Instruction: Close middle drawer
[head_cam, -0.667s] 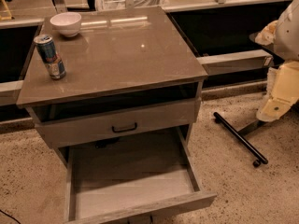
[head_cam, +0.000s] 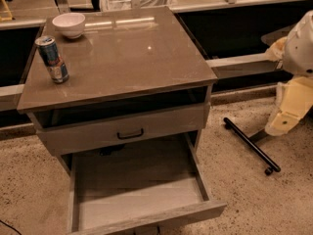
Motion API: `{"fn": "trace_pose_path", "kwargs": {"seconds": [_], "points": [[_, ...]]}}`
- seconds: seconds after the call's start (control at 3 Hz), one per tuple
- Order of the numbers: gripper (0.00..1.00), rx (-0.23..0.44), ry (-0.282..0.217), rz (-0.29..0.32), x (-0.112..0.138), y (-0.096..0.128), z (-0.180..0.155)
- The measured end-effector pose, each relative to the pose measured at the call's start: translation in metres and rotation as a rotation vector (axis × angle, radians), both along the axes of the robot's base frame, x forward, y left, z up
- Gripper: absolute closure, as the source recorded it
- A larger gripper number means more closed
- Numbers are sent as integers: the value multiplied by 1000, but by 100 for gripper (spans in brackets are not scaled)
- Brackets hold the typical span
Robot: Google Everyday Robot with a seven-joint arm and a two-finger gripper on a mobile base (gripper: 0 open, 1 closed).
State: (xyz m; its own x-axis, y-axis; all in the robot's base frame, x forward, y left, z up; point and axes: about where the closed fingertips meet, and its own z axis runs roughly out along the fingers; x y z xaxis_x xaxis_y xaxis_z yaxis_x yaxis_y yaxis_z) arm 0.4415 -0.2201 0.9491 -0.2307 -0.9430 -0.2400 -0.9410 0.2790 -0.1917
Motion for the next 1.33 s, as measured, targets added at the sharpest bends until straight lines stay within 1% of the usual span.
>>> {"fn": "trace_pose_path", "kwargs": {"seconds": [0.33,0.67,1.0,1.33], "points": [[0,138,50,37,-11,11,-64],[0,237,126,108,-40,30,-144],[0,230,193,119,-64,32,-174],[0,260,190,87,-54,27,-183]]}}
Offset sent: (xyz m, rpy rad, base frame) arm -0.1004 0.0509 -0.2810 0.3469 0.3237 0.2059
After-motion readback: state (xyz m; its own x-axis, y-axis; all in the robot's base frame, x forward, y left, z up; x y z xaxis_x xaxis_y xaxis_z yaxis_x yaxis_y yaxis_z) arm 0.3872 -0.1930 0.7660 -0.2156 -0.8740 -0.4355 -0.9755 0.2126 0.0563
